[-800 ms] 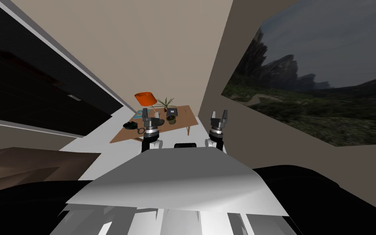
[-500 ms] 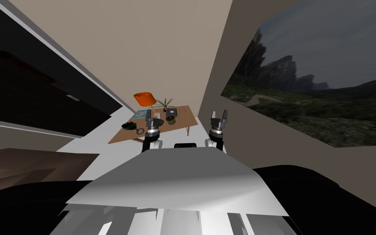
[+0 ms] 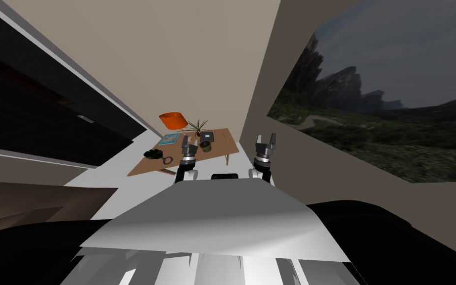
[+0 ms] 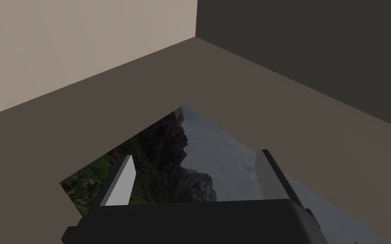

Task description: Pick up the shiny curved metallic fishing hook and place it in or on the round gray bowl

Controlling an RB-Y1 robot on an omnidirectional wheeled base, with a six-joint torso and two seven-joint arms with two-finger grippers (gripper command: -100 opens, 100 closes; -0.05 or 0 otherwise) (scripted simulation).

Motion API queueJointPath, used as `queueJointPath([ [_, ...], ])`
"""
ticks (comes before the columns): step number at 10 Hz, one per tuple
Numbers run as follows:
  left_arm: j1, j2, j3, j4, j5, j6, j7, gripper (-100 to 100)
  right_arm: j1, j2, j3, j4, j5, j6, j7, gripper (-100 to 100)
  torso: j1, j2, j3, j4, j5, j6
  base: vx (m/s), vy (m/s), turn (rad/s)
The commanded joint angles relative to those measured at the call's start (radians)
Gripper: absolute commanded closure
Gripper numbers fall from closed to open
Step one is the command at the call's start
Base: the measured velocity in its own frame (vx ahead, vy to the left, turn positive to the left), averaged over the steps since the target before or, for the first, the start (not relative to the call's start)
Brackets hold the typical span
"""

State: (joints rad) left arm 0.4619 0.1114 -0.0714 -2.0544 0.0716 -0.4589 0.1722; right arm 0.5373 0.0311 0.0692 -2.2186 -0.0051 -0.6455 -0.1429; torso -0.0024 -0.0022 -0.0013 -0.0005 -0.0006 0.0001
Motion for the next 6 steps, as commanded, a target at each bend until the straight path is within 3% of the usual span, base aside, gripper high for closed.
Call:
queueJointPath([
  [1, -0.017, 0.008, 0.002, 0.046, 0.019, 0.002, 0.020, -100, 0.000, 0.000, 0.000, 0.000, 0.000, 0.000, 0.000, 0, 0.000, 0.000, 0.000, 0.000, 0.000, 0.000, 0.028, -0.026, -0.008],
  [6, -0.068, 0.018, -0.001, 0.179, 0.085, 0.037, 0.091, -100, 0.000, 0.000, 0.000, 0.000, 0.000, 0.000, 0.000, 0, 0.000, 0.000, 0.000, 0.000, 0.000, 0.000, 0.038, -0.041, -0.005],
])
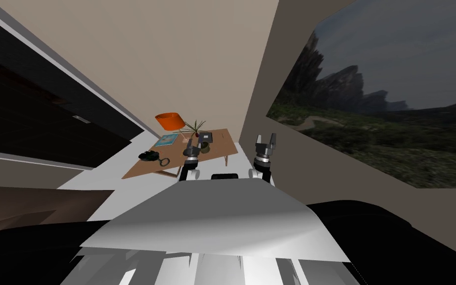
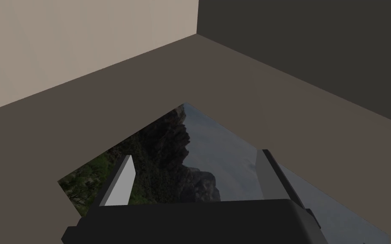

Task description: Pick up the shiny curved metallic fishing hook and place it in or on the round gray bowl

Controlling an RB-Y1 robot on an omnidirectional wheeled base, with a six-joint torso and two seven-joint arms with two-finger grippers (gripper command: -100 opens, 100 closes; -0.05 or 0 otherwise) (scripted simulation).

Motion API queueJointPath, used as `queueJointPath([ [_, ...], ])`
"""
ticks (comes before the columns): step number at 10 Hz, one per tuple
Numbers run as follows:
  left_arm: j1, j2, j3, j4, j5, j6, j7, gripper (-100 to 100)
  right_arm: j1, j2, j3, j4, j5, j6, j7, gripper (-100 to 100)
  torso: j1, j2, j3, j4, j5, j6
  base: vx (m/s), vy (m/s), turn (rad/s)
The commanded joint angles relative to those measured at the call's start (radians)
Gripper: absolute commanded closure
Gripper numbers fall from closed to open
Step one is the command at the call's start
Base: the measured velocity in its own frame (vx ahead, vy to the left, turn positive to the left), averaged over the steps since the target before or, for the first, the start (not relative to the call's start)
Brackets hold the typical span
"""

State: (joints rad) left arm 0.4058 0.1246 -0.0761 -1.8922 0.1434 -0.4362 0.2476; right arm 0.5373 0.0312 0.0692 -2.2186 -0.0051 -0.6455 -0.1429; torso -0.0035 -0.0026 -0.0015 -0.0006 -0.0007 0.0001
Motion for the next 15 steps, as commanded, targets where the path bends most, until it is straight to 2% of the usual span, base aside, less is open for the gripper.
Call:
queueJointPath([
  [1, -0.027, 0.006, 0.004, 0.050, 0.031, 0.024, 0.035, -100, 0.000, 0.000, 0.000, 0.000, 0.000, 0.000, 0.000, 0, 0.000, 0.000, 0.000, 0.000, 0.000, 0.000, 0.055, -0.064, -0.011],
  [2, -0.027, 0.006, 0.004, 0.059, 0.031, 0.024, 0.035, -100, 0.000, 0.000, 0.000, 0.000, 0.000, 0.000, 0.000, 0, 0.000, -0.001, -0.001, 0.000, 0.000, 0.000, 0.042, -0.045, 0.002],
  [5, -0.074, 0.009, 0.001, 0.171, 0.089, 0.053, 0.095, -100, 0.000, 0.000, 0.000, 0.000, 0.000, 0.000, 0.000, 0, 0.000, 0.000, 0.000, 0.000, 0.000, 0.000, 0.044, -0.050, -0.010],
  [6, -0.074, 0.009, 0.001, 0.179, 0.089, 0.053, 0.095, -100, 0.000, 0.000, 0.000, 0.000, 0.000, 0.000, 0.000, 0, 0.000, -0.001, -0.001, 0.000, 0.000, 0.000, 0.053, -0.039, 0.002],
  [9, -0.126, 0.011, 0.000, 0.303, 0.148, 0.084, 0.158, -100, 0.000, 0.000, 0.000, 0.000, 0.000, 0.000, 0.000, 0, 0.000, -0.001, -0.001, 0.000, 0.000, 0.000, 0.049, -0.051, -0.009],
  [10, -0.143, 0.013, -0.001, 0.329, 0.168, 0.095, 0.180, -100, 0.000, 0.000, 0.000, 0.000, 0.000, 0.000, 0.000, 0, 0.000, -0.001, -0.001, 0.000, 0.000, 0.000, 0.065, -0.079, -0.008],
  [11, -0.143, 0.013, -0.001, 0.349, 0.168, 0.095, 0.180, -100, 0.000, 0.000, 0.000, 0.000, 0.000, 0.000, 0.000, 0, -0.001, -0.002, -0.001, 0.000, 0.000, 0.000, 0.046, -0.057, 0.001],
  [13, -0.179, 0.015, -0.002, 0.420, 0.209, 0.116, 0.222, -100, 0.000, 0.000, 0.000, 0.000, 0.000, 0.000, 0.000, 0, 0.000, 0.000, 0.000, 0.000, 0.000, 0.000, 0.033, -0.048, -0.007],
  [14, -0.179, 0.015, -0.002, 0.436, 0.209, 0.116, 0.222, -100, 0.000, 0.000, 0.000, 0.000, 0.000, 0.000, 0.000, 0, 0.000, 0.000, 0.000, 0.000, 0.000, 0.000, 0.033, -0.036, 0.000],
  [15, -0.197, 0.017, -0.002, 0.475, 0.228, 0.126, 0.243, -100, 0.000, 0.000, 0.000, 0.000, 0.000, 0.000, 0.000, 0, 0.001, 0.000, 0.000, 0.000, 0.000, 0.000, 0.036, -0.032, -0.004],
])
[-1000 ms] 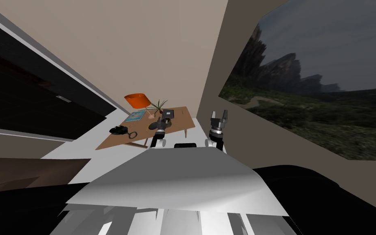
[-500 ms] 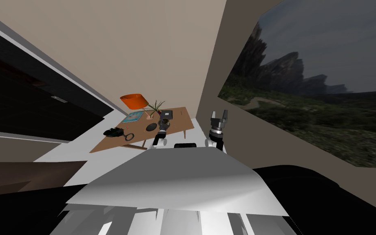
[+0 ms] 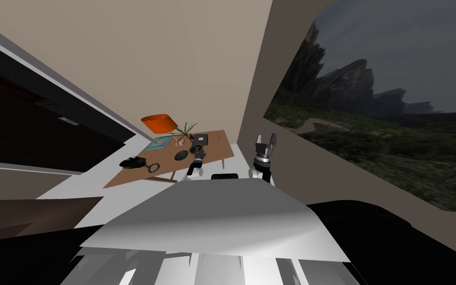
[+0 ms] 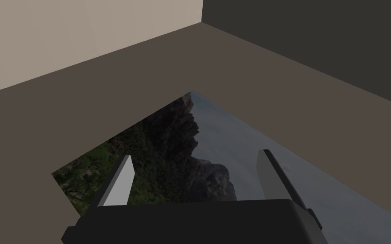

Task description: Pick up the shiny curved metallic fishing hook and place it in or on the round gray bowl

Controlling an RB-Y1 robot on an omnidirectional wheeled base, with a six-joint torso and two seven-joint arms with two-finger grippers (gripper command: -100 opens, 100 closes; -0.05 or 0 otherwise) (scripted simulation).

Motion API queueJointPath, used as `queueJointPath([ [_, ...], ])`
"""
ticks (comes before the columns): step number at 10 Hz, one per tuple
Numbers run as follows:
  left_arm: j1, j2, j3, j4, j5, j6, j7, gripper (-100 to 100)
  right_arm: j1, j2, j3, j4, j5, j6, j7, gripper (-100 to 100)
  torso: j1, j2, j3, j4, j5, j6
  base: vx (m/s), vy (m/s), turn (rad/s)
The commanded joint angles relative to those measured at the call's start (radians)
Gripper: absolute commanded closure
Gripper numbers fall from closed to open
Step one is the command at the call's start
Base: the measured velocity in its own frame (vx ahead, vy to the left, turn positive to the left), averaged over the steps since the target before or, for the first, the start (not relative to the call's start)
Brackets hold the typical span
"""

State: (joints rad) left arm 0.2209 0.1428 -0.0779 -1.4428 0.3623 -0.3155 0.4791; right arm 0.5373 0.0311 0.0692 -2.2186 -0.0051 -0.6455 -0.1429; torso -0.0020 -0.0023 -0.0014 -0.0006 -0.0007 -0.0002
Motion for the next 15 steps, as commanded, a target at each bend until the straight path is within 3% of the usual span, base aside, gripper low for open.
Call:
queueJointPath([
  [1, -0.012, -0.001, 0.000, 0.029, 0.009, 0.005, 0.011, -100, 0.000, 0.000, 0.000, 0.000, 0.000, 0.000, 0.000, 0, 0.000, 0.000, 0.000, 0.000, 0.000, 0.000, 0.024, -0.021, 0.000],
  [5, -0.080, 0.005, -0.001, 0.180, 0.085, 0.045, 0.091, -100, 0.000, 0.000, 0.000, 0.000, 0.000, 0.000, 0.000, 0, -0.002, -0.001, -0.001, 0.000, 0.000, 0.000, 0.045, -0.055, -0.006],
  [9, -0.112, 0.008, -0.002, 0.275, 0.119, 0.064, 0.126, -100, 0.000, 0.000, 0.000, 0.000, 0.000, 0.000, 0.000, 0, 0.001, 0.001, 0.000, 0.000, 0.000, 0.000, 0.027, -0.028, -0.003],
  [10, -0.112, 0.008, -0.002, 0.275, 0.119, 0.064, 0.126, -100, 0.000, 0.000, 0.000, 0.000, 0.000, 0.000, 0.000, 0, 0.000, 0.001, 0.001, 0.000, 0.000, 0.000, 0.020, -0.025, 0.001],
  [15, -0.165, 0.012, -0.003, 0.413, 0.178, 0.098, 0.188, -100, 0.000, 0.000, 0.000, 0.000, 0.000, 0.000, 0.000, 0, 0.000, 0.001, 0.000, 0.000, 0.000, 0.000, 0.032, -0.035, -0.005],
])
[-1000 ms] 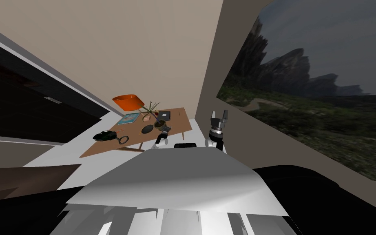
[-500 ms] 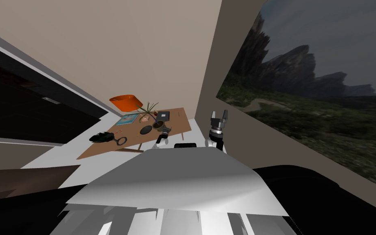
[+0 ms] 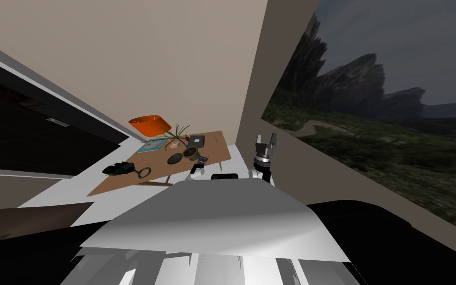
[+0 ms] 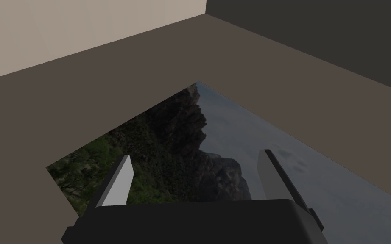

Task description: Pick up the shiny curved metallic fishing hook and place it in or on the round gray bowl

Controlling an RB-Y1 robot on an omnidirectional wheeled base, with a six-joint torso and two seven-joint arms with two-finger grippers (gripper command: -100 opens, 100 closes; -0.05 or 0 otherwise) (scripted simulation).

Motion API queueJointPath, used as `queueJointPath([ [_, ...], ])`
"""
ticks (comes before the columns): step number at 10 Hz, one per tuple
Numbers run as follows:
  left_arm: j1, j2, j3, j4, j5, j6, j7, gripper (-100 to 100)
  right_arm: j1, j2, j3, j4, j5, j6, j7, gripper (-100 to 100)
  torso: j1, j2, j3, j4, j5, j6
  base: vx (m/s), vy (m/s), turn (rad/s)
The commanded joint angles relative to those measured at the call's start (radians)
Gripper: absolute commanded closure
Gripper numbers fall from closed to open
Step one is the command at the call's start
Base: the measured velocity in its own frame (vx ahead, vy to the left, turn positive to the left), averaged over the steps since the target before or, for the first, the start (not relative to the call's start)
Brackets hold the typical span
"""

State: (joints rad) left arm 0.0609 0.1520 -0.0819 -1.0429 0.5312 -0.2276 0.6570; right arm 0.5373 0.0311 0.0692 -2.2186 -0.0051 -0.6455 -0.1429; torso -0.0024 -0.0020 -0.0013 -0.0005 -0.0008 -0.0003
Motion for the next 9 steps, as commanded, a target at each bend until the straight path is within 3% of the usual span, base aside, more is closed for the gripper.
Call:
queueJointPath([
  [1, -0.015, 0.004, 0.001, 0.043, 0.021, 0.017, 0.023, -100, 0.000, 0.000, 0.000, 0.000, 0.000, 0.000, 0.000, 0, 0.000, 0.000, 0.000, 0.000, 0.000, 0.000, 0.047, -0.049, -0.006],
  [7, -0.038, 0.010, -0.004, 0.175, 0.067, 0.055, 0.071, -100, 0.000, 0.000, 0.000, 0.000, 0.000, 0.000, 0.000, 0, 0.001, 0.000, 0.000, 0.000, 0.000, 0.000, 0.037, -0.029, -0.006],
  [8, -0.036, 0.005, 0.003, 0.153, 0.062, 0.056, 0.060, -100, 0.000, 0.000, 0.000, 0.000, 0.000, 0.000, 0.000, 0, 0.001, 0.001, 0.000, 0.000, 0.000, 0.000, 0.010, -0.009, 0.002],
  [9, -0.035, 0.005, 0.003, 0.154, 0.063, 0.058, 0.061, 0, 0.000, 0.000, 0.000, 0.000, 0.000, 0.000, 0.000, 0, 0.002, 0.002, 0.001, 0.000, 0.000, 0.000, 0.000, 0.000, 0.000],
])
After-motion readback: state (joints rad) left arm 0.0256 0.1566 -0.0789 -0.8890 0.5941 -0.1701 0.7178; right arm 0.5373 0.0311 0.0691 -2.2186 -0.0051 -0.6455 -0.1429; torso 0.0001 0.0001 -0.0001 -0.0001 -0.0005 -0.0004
